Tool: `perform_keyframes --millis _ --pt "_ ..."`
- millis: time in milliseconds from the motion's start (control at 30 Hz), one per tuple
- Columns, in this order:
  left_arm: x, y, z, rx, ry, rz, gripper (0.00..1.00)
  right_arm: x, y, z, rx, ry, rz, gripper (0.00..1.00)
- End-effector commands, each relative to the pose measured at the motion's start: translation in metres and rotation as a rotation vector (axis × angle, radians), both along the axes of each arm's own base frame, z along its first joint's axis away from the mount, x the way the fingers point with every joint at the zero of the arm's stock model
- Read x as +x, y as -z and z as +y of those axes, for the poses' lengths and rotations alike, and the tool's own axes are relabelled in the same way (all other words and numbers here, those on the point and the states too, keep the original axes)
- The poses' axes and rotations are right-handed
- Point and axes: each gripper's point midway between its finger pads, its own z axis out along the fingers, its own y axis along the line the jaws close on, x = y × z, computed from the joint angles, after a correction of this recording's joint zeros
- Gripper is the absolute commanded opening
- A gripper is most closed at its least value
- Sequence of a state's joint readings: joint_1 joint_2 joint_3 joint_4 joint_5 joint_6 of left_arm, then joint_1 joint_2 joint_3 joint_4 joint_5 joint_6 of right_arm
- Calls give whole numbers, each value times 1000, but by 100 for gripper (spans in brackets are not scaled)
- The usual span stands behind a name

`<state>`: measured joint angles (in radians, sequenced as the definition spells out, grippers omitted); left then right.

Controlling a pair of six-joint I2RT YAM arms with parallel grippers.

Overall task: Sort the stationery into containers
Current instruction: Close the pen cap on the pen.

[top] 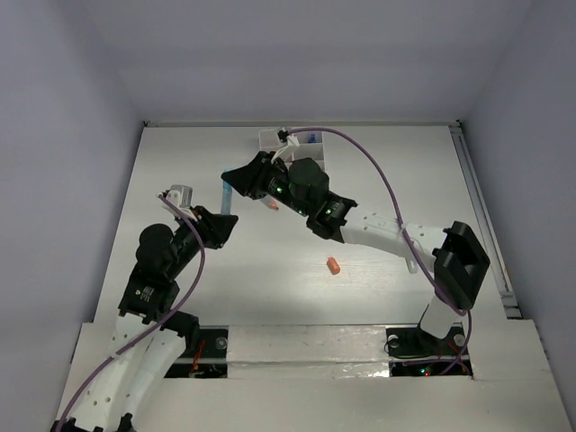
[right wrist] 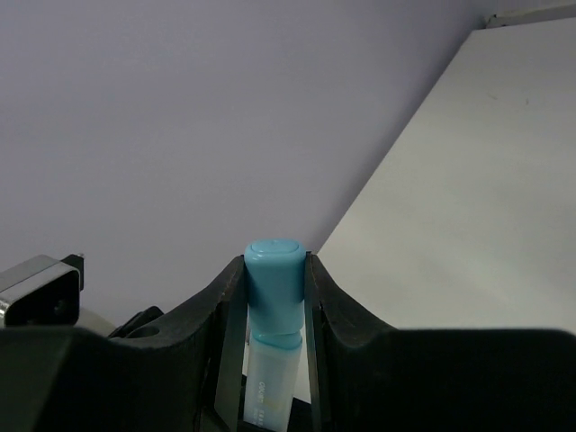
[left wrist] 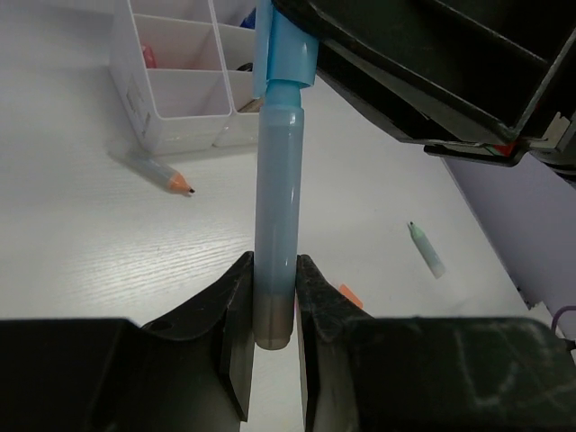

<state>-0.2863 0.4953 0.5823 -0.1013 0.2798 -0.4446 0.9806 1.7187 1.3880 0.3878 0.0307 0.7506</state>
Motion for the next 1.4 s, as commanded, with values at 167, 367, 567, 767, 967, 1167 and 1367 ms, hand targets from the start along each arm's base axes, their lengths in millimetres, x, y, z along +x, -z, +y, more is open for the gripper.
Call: perform_keyframes --millis 167,367,567,767,967,1167,1367 --pt "26 -76 6 -135 -136 -245 0 -53 -12 4 33 -209 22 0" --pt "31 -86 5 -114 -183 -268 0 -55 -8 -9 -29 -183 3 0" --pt "34 -99 3 -111 -193 -286 0 -50 20 -21 -168 -138 -1 0" --pt "39 -95 6 -66 -234 -266 0 -40 33 -38 -291 -64 -12 0" --pt "46 -88 0 -64 -291 -276 0 -47 35 -32 -295 -110 20 0" --pt "50 -85 -8 -73 -308 -306 0 -74 28 -31 -234 -232 55 0" --pt "49 -96 -4 -65 -318 -341 0 -82 49 -45 -284 -234 74 0"
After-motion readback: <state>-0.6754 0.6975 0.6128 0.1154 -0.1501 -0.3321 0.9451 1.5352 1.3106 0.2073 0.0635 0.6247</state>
